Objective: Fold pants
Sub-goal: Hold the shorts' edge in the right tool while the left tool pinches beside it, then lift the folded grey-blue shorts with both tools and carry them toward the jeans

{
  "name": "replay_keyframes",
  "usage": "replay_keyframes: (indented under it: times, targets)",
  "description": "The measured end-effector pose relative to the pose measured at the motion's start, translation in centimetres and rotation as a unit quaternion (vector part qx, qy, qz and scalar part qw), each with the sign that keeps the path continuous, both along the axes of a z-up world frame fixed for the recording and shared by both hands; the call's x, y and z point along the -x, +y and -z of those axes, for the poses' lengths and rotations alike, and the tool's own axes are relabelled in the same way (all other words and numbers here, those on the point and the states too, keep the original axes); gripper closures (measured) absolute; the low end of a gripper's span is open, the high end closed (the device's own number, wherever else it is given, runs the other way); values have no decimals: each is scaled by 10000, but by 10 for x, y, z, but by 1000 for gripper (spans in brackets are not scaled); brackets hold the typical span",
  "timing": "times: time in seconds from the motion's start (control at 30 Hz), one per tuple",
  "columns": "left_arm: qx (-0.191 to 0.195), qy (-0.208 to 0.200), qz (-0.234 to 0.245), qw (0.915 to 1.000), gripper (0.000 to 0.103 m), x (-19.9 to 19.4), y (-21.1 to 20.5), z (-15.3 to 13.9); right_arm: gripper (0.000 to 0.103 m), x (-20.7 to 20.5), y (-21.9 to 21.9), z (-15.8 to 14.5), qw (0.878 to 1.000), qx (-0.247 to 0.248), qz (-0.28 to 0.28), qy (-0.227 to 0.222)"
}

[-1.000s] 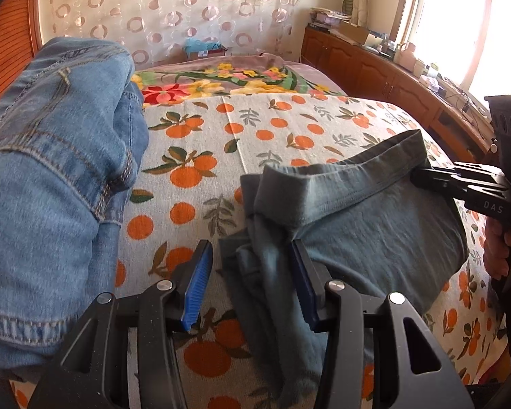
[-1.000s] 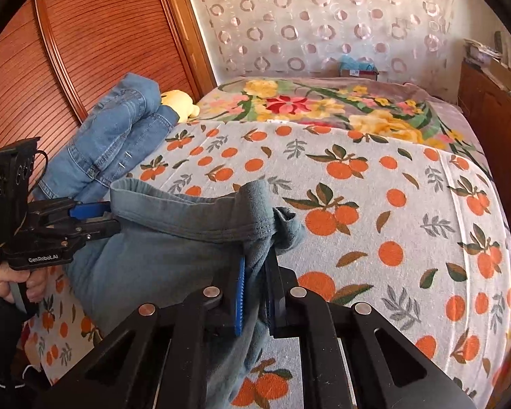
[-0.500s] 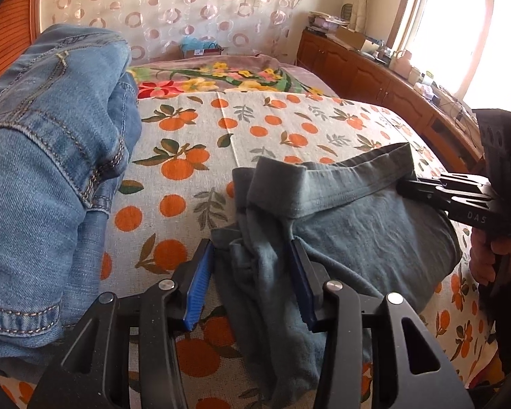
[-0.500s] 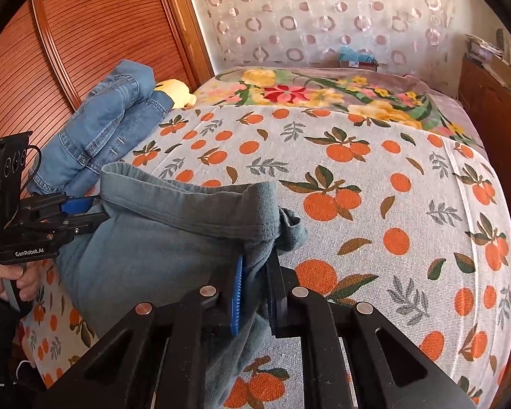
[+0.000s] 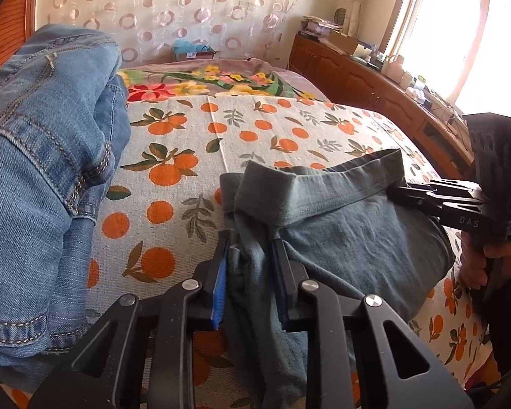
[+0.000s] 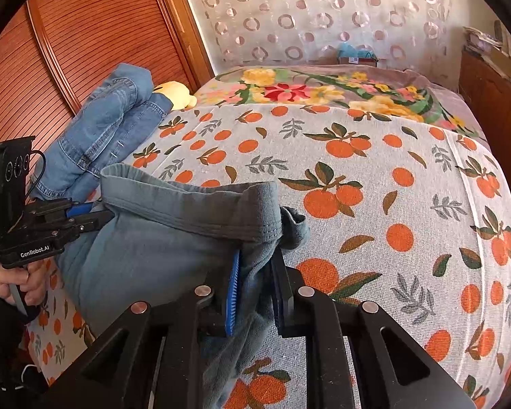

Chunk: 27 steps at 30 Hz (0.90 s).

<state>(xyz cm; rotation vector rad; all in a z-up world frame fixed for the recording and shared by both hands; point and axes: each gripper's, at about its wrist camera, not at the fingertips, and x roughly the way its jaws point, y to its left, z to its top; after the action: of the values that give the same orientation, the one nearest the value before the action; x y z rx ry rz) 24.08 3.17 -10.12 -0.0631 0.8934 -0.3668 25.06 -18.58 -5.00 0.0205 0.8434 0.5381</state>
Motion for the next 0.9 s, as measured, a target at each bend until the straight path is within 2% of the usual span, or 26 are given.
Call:
replay_keyframes:
  times: [0.3,0.33,0.37,0.47,0.9]
  targets:
    - [-116,-52,90,9999,78,1,-5,1,88,2,3,0,9999,69,-26,-78]
    - [-105,-52,128,9998,79,1,-6,1,90,3,3,0,10000,53,-34,-73]
    - [-86,-41,177,9998,85,1,-7,1,91,3,3,0,9999,64,-29,-75]
    - [-42,-83,227,9997,88,7,-8,-4,93,9,8,-4,9996,201,-3,-178]
    - [310,-804,78,9962,89,61,13,-58,94,57,15,-58,9950,19,-44,-993]
